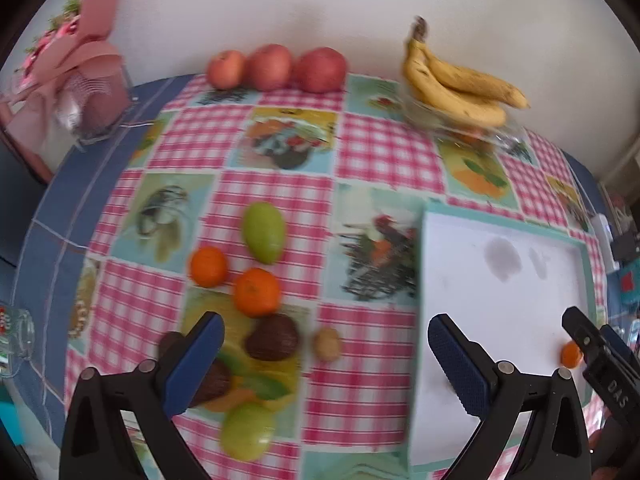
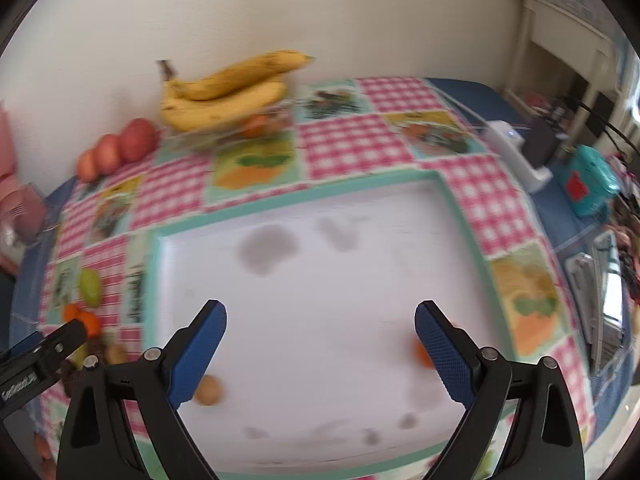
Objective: Organize fruits
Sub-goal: 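Lower the small brown fruit into the tray and open the left gripper, then grasp a small brown fruit with the right gripper while the left grasps a dark date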
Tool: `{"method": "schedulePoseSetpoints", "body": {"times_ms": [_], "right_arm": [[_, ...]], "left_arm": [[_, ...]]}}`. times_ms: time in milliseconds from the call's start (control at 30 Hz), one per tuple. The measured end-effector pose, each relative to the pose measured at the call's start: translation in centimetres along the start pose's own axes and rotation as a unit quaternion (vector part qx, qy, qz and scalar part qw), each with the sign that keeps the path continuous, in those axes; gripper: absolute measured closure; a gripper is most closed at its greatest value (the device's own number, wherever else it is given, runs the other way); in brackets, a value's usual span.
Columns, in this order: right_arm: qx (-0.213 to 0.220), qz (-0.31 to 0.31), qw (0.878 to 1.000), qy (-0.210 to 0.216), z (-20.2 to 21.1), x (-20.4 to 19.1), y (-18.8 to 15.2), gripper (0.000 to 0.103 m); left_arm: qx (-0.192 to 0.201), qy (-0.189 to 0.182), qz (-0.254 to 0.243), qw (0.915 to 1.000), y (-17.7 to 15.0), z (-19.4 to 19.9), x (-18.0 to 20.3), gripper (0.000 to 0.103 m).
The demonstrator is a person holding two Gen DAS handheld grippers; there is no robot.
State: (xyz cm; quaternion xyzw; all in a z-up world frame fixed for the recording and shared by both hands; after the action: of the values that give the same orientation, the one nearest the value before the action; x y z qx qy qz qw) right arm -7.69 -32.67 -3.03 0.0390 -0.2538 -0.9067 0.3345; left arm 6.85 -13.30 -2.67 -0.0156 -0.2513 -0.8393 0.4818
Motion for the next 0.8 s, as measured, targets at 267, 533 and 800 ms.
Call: {"method": "schedulePoseSetpoints", "body": {"times_ms": [267, 533, 800], "right_arm": [[0.024, 0.052, 0.996, 0.067, 3.1, -6.7, -0.7, 0.01], [0.028, 0.097, 0.989, 0.108, 4.9, -11.8, -1.9, 0.031], [-0.006, 0.137, 0.981, 0.135, 3.6, -15.8, -3.4, 0.047]], "left_arm": [[0.042, 0.031, 0.065, 0.9965, 0.5, 4.0, -6.6, 0.001], [0.067, 0.03, 0.106, 0.9917, 0.1, 7.0, -11.2, 0.009], [0.041, 0.017, 0.138, 0.9894, -0.9, 5.8, -13.7, 0.015]]}}
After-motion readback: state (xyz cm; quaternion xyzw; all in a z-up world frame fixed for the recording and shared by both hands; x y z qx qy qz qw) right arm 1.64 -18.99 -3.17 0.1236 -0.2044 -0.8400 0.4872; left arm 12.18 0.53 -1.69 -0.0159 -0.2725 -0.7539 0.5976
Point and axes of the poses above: each gripper's, at about its wrist camera, not at the fingertips, and z roughly against the way its jaws point, x to its right, y to its top, the point moved 1 cm from there along -z, roughly the way its jaws point, and after that the axes turned 14 degrees about -y, right-handed, at the moved point
